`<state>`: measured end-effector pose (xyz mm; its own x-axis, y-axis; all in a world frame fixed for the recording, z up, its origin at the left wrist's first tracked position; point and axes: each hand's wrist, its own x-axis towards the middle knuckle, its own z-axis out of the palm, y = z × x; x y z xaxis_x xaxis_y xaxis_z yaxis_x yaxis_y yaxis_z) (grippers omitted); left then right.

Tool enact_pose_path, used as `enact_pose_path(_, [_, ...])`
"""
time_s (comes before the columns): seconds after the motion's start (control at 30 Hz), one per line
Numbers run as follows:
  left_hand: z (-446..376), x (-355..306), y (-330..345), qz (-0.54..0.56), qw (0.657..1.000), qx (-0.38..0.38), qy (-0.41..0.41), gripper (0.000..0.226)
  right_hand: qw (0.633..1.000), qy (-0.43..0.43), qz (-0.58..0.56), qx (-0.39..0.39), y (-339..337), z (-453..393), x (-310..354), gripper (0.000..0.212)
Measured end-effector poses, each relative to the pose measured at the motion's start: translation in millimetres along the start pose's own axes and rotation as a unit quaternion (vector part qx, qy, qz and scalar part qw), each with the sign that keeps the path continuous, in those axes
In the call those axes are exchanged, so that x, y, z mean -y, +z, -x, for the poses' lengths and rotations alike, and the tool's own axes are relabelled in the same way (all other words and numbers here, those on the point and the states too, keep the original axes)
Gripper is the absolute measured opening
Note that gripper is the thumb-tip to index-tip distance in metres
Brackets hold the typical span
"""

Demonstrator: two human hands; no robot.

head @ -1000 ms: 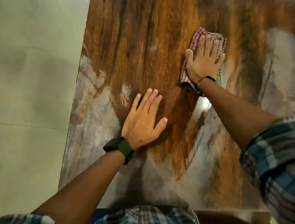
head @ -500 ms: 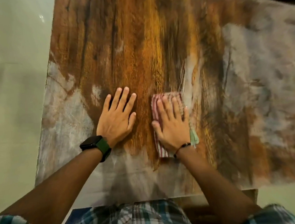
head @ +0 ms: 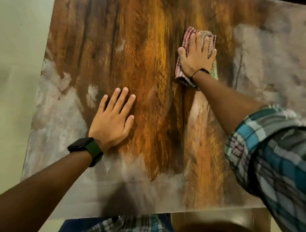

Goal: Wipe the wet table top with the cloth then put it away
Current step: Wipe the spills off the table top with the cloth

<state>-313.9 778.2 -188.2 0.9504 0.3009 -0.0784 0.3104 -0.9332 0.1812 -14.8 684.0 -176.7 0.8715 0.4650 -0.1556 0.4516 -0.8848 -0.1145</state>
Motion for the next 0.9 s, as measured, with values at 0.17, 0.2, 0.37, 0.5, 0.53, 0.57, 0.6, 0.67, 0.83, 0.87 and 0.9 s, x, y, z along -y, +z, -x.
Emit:
enact_pose_path(0.17, [-2.8,0.1,0.1,0.0,1.0,0.008,-0.001,0.06,1.0,-0.009,-0.009,0.012,15.2,117.8,-19.3,0.066])
enact_pose_path(0.2, [-2.6,-0.4,0.3,0.0,1.0,0.009,-0.001,0.06,1.0,-0.01,-0.017,0.011,20.3,151.7,-21.9,0.067])
enact_pose_path(0.37, [-1.9,-2.1,-0.6,0.0,1.0,0.013,-0.004,0.06,1.0,-0.025,0.005,0.013,44.1,294.0,-30.9,0.068])
enact_pose_path(0.5, [-3.7,-2.0,-1.8,0.001,1.0,0.02,-0.006,0.06,0.998,-0.042,0.036,0.031,42.9,293.8,-34.8,0.071])
enact_pose_path(0.53, [-4.3,-2.3,-2.2,0.001,1.0,0.02,-0.007,0.06,0.997,-0.054,0.038,0.03,41.1,284.1,-34.8,0.071])
enact_pose_path(0.57, [-4.0,-2.4,-2.4,0.001,1.0,0.021,-0.01,0.06,0.997,-0.067,0.041,0.028,39.6,272.2,-33.5,0.071])
enact_pose_path(0.6, [-3.6,-3.1,-2.7,0.002,1.0,0.023,-0.012,0.06,0.996,-0.074,0.041,0.023,37.7,258.1,-31.1,0.071])
enact_pose_path(0.67, [-3.9,-4.7,-3.0,0.005,1.0,0.025,-0.012,0.06,0.996,-0.078,0.033,0.01,31.8,221.8,-21.9,0.072])
enact_pose_path(0.83, [-4.1,-4.4,-2.0,-0.024,1.0,0.014,-0.01,0.059,0.995,-0.1,0.026,0.003,27.7,108.2,36.0,0.076])
enact_pose_path(0.87, [-3.8,-5.3,-2.6,-0.03,0.999,0.01,-0.009,0.059,0.993,-0.112,0.031,-0.002,28.2,89.1,52.4,0.074])
enact_pose_path(0.9, [-4.6,-5.5,-3.8,-0.032,0.999,0.004,-0.01,0.059,0.991,-0.132,0.035,0.0,29.1,71.8,72.3,0.071])
